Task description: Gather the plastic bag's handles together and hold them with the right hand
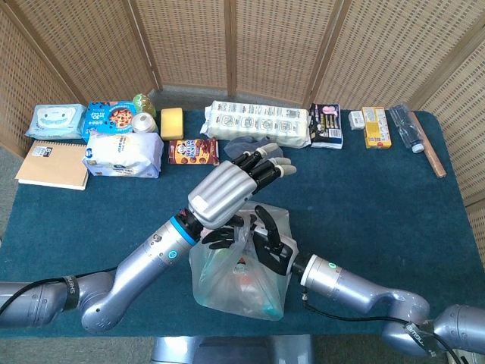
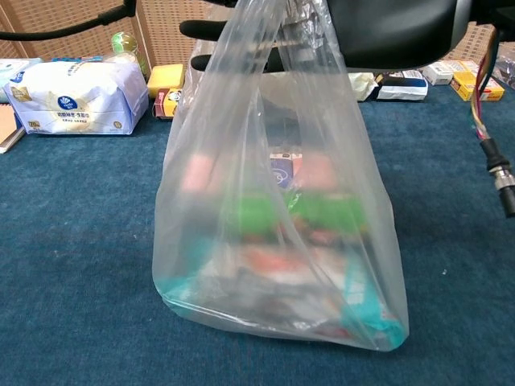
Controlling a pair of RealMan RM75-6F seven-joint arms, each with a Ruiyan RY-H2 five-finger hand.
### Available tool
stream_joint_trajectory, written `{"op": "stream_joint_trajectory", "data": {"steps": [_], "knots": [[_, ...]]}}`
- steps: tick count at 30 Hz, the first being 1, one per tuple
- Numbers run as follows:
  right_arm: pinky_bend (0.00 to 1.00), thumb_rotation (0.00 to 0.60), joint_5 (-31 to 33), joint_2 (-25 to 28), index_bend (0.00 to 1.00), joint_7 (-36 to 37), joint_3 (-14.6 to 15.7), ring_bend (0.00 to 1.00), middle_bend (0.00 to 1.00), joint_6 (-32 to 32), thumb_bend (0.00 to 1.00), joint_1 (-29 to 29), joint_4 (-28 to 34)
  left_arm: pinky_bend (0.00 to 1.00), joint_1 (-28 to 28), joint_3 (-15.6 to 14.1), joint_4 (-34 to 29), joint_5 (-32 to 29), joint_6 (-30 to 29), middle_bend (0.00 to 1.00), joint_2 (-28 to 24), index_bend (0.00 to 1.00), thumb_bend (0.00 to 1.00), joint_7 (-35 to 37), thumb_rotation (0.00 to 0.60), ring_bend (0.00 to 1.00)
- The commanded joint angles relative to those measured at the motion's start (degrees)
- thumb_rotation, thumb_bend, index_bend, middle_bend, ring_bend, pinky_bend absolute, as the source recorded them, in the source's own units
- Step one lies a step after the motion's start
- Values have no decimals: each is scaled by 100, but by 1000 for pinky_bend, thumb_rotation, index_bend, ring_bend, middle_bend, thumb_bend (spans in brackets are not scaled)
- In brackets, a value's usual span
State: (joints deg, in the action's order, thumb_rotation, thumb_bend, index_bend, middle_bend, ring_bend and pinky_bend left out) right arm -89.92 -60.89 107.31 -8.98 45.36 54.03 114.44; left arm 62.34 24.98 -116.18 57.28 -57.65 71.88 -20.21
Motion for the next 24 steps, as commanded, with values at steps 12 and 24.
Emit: {"op": "stream_joint_trajectory", "data": {"steps": [12,24], "knots": [[456,0,-340,36,406,393,137,506,527,3,205,126,-68,191,73,-88,233,251,-482,166,364,130,0,-73,600,0],[573,1,-498,186,501,855,263,609,627,197,230,197,-114,191,64,-257,126,160,-251,166,95,124,0,-161,600,0]]}}
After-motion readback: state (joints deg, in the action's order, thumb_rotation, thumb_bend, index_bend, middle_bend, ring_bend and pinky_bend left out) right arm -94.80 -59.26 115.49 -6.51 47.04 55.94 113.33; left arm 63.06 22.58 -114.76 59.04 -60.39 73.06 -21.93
